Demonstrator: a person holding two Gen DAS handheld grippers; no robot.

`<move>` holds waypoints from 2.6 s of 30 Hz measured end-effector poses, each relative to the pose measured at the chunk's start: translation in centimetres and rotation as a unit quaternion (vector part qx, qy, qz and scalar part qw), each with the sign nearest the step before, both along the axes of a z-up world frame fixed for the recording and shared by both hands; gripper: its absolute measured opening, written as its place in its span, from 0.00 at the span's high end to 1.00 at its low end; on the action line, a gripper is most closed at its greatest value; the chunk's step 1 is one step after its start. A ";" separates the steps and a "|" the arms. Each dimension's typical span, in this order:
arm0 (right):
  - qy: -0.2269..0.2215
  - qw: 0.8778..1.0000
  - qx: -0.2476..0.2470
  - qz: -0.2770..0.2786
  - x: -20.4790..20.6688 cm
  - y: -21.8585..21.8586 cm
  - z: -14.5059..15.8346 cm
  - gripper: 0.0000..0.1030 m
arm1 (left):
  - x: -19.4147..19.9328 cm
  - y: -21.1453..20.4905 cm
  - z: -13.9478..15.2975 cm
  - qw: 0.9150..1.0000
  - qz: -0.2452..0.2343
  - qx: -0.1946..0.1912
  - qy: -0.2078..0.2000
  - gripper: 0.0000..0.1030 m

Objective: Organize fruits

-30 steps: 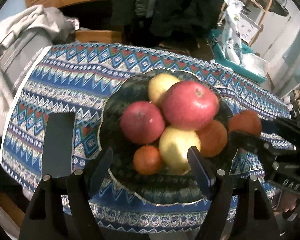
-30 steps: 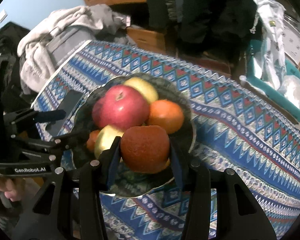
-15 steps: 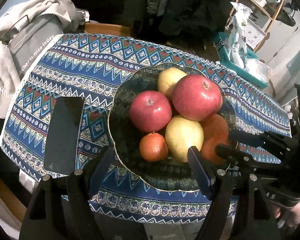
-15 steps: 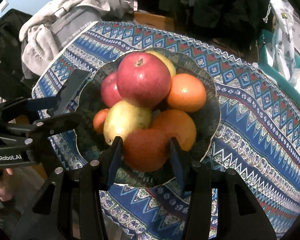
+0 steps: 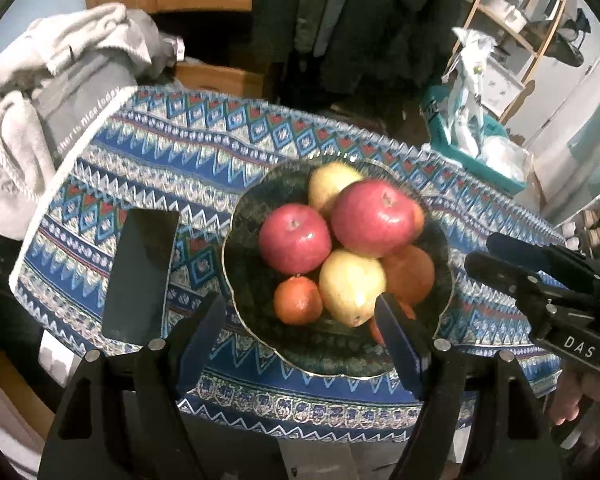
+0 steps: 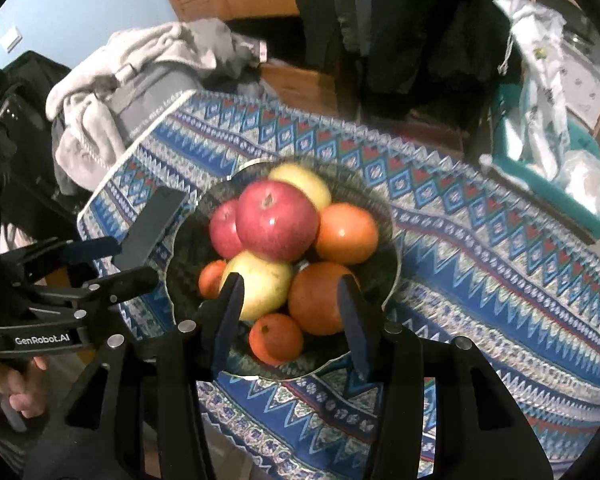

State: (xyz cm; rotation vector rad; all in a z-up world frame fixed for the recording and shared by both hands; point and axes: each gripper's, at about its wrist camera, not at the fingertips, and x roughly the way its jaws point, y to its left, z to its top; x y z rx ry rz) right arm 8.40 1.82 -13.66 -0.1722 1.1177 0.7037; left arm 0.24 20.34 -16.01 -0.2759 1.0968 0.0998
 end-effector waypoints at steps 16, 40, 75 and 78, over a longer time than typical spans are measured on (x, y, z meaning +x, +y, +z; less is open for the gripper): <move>-0.072 0.996 0.030 -0.045 -0.9 -3.4 7.8 0.40 | -1.6 -1.9 7.0 0.995 -0.006 0.059 -0.084 0.21; -0.165 0.978 0.041 -0.118 -3.9 -10.7 14.9 0.26 | -3.3 -5.4 13.2 0.985 -0.004 0.082 -0.149 0.04; -0.194 0.970 0.041 -0.137 -4.4 -14.2 15.9 0.24 | -3.3 -7.6 15.0 0.983 -0.005 0.086 -0.164 0.01; -0.192 0.971 0.044 -0.136 -4.4 -14.3 16.0 0.24 | -3.3 -7.7 15.0 0.982 -0.006 0.090 -0.167 0.01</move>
